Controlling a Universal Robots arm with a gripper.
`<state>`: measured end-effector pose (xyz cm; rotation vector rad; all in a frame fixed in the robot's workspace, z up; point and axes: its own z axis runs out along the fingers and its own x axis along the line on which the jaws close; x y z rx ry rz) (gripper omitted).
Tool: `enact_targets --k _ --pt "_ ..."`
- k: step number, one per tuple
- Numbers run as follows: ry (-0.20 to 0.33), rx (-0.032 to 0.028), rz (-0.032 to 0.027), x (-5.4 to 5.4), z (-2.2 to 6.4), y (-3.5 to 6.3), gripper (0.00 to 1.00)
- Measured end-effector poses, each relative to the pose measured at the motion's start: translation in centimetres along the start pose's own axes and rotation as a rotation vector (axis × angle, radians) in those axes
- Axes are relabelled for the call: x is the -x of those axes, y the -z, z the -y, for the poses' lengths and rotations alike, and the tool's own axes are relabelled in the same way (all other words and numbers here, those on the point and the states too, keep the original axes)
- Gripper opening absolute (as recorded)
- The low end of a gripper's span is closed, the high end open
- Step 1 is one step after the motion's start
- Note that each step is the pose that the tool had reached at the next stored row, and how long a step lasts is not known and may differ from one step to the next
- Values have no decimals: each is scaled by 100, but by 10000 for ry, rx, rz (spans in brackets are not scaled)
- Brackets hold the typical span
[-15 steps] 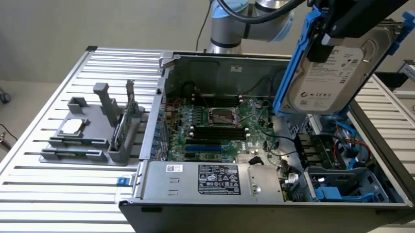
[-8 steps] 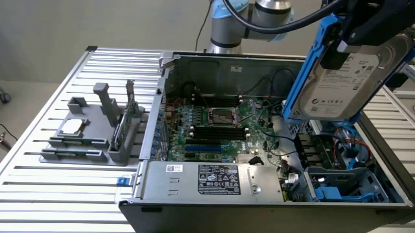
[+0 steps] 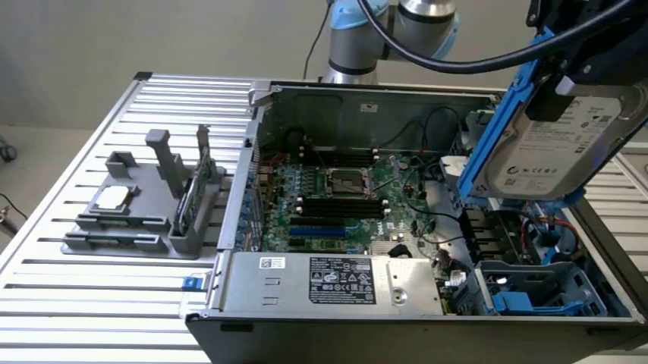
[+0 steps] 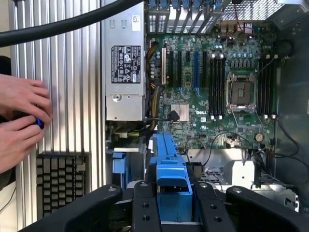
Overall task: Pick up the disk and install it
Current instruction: 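Pick up the disk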
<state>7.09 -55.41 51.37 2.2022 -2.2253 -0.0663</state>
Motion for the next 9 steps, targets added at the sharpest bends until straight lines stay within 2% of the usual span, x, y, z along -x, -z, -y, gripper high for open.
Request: enact_targets --k 5,9 --pt "3 3 85 -89 75 5 33" --pt "4 4 103 -148 142 8 33"
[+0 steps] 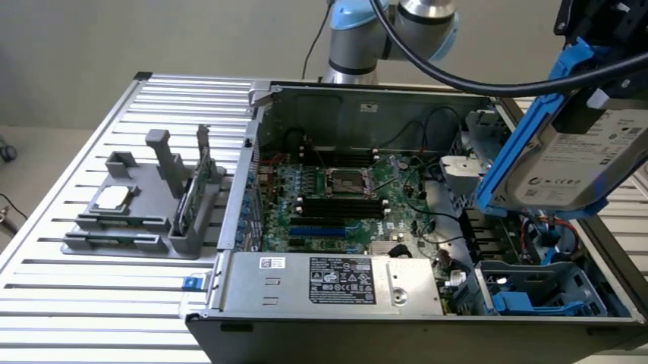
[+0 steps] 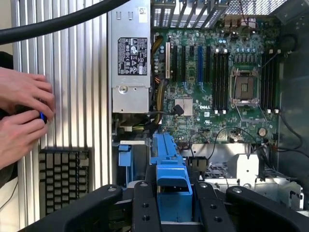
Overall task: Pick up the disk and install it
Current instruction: 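Pick up the disk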
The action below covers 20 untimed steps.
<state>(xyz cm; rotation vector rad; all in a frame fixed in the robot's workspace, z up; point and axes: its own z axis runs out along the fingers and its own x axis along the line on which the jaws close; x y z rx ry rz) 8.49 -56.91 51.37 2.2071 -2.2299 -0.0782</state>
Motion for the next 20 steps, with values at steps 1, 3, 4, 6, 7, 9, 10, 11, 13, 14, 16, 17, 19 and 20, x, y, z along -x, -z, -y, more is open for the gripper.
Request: enact_targets --k 1,3,4,6,7,9,10,11,13,14,16,17,19,20 --pt "0 -1 0 -13 20 0 33" --pt "0 0 -1 -43 59 -4 33" --pt "0 0 0 -59 78 -7 33" --pt "0 0 0 -97 117 -12 33" --pt "0 0 0 -122 133 -15 33" --pt "0 0 -1 -179 153 -24 33" --pt "0 0 0 -211 160 -32 33" --pt "0 0 1 -241 166 -47 33" --pt "0 0 -1 -290 176 -81 33" --pt "0 0 0 -307 182 -98 33" --pt "0 0 1 -322 196 -135 33" --pt "0 0 -1 -325 203 -152 33" --pt "0 0 -1 -330 215 -187 33" --pt "0 0 -2 -331 220 -205 33"
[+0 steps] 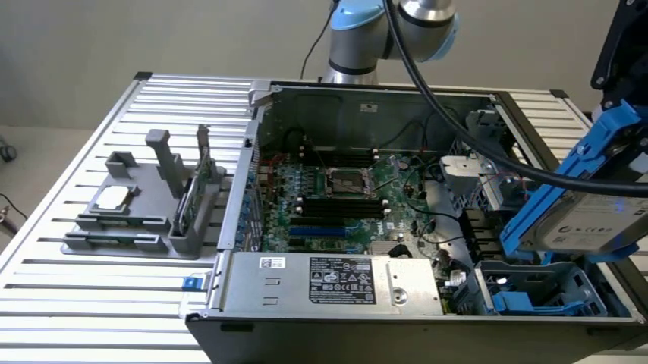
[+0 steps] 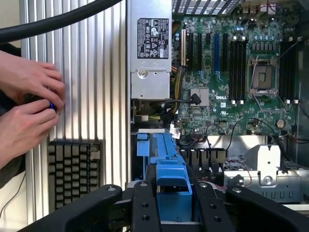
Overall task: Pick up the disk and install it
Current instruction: 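Pick up the disk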
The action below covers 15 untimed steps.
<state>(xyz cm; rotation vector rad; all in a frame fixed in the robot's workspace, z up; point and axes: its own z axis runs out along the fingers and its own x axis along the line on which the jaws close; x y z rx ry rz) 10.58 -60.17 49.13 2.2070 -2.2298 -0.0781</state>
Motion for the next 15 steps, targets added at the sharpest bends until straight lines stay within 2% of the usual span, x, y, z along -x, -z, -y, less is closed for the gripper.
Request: enact_targets --k 15 --pt "-1 0 2 -9 71 -272 33"
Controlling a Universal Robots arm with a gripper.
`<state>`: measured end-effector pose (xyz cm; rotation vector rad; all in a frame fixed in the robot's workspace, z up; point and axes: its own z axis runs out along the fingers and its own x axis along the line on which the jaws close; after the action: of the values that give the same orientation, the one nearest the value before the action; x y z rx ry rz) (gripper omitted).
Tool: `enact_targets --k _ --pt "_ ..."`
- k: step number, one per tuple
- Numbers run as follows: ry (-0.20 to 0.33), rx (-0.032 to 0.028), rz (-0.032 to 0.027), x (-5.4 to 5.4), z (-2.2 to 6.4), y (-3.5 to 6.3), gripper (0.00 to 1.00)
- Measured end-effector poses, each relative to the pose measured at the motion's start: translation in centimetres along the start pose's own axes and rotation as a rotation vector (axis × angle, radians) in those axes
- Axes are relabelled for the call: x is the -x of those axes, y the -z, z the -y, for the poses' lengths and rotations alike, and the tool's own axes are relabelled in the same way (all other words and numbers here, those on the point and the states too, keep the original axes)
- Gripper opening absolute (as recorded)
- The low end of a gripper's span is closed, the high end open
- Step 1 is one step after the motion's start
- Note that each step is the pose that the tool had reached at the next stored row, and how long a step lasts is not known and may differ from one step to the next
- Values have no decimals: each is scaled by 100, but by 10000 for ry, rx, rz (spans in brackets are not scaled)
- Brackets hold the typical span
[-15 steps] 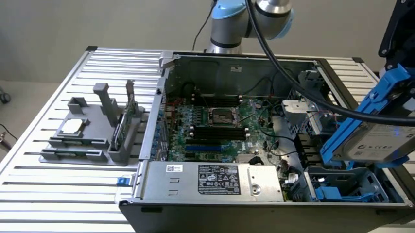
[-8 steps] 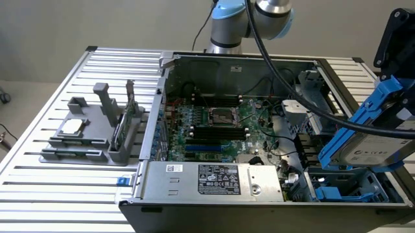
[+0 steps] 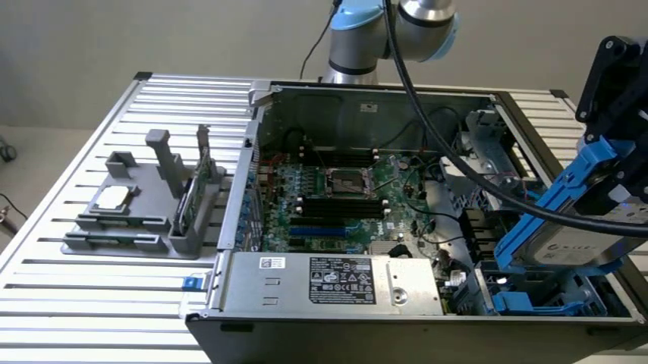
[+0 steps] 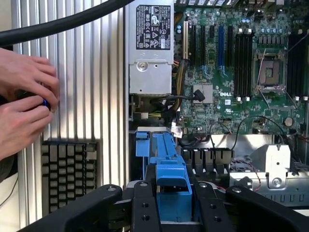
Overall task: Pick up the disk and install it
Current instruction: 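Pick up the disk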
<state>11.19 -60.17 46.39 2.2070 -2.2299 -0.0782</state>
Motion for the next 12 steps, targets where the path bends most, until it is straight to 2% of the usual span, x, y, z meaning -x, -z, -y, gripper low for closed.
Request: enact_targets --k 4,12 --pt "1 7 0 -3 5 -70 33" --pt "43 25 -4 16 7 -95 33"
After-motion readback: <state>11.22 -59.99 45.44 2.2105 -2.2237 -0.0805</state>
